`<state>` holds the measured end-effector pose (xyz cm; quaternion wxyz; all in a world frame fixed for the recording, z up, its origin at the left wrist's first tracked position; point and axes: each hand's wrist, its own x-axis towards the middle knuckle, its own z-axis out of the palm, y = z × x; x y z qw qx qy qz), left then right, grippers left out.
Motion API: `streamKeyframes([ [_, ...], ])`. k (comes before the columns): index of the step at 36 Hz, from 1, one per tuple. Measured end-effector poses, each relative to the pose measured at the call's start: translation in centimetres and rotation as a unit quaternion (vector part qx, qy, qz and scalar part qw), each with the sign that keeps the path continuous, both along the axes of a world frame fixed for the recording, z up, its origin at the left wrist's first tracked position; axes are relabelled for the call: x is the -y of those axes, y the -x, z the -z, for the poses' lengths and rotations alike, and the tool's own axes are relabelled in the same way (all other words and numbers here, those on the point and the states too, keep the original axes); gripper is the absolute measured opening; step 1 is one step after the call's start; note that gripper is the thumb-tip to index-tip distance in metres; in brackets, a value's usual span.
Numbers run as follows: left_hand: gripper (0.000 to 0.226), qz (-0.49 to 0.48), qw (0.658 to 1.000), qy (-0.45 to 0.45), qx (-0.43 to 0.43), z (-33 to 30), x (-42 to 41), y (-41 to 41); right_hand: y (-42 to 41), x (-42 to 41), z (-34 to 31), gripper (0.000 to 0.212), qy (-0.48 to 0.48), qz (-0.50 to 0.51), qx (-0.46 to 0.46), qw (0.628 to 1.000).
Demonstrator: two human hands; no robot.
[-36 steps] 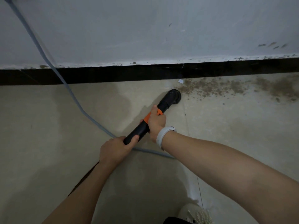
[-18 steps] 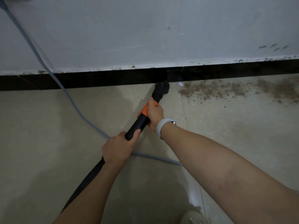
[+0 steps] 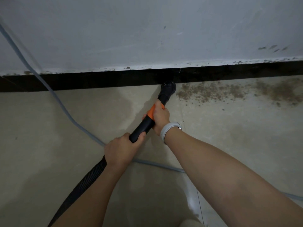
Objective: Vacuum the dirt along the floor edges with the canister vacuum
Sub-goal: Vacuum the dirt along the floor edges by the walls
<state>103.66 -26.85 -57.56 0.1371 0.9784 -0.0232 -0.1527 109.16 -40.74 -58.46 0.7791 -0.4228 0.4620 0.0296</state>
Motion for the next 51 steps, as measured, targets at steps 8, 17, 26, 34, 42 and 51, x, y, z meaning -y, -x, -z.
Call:
streamKeyframes([
  [8, 0.065, 0.022, 0.999, 0.023, -0.003, -0.1, 1.8, -0.2, 0.2, 2.2, -0.5, 0.024, 0.018, 0.01, -0.008, 1.0],
  [17, 0.059, 0.032, 0.998, 0.05, -0.024, -0.3, -0.2, -0.1, 1.1, 0.5, -1.0, 0.028, 0.025, 0.021, -0.027, 0.999],
  [26, 0.055, 0.065, 0.996, 0.03, -0.061, -1.0, -1.8, 1.2, 3.7, -1.1, -0.9, 0.039, 0.039, 0.046, -0.054, 0.997],
  [34, 0.053, 0.09, 0.993, 0.022, -0.073, -1.1, -1.6, 1.9, 5.5, -0.3, -0.8, 0.038, 0.034, 0.066, -0.067, 0.995],
  [42, 0.053, 0.045, 0.996, 0.062, -0.054, -1.7, -2.2, 1.2, 3.3, -1.5, -2.1, 0.034, 0.051, 0.03, -0.034, 0.998],
  [51, 0.069, 0.067, 0.993, 0.073, -0.069, -1.4, -3.9, 1.1, 3.8, -2.7, -2.2, 0.041, 0.042, 0.04, -0.057, 0.997],
])
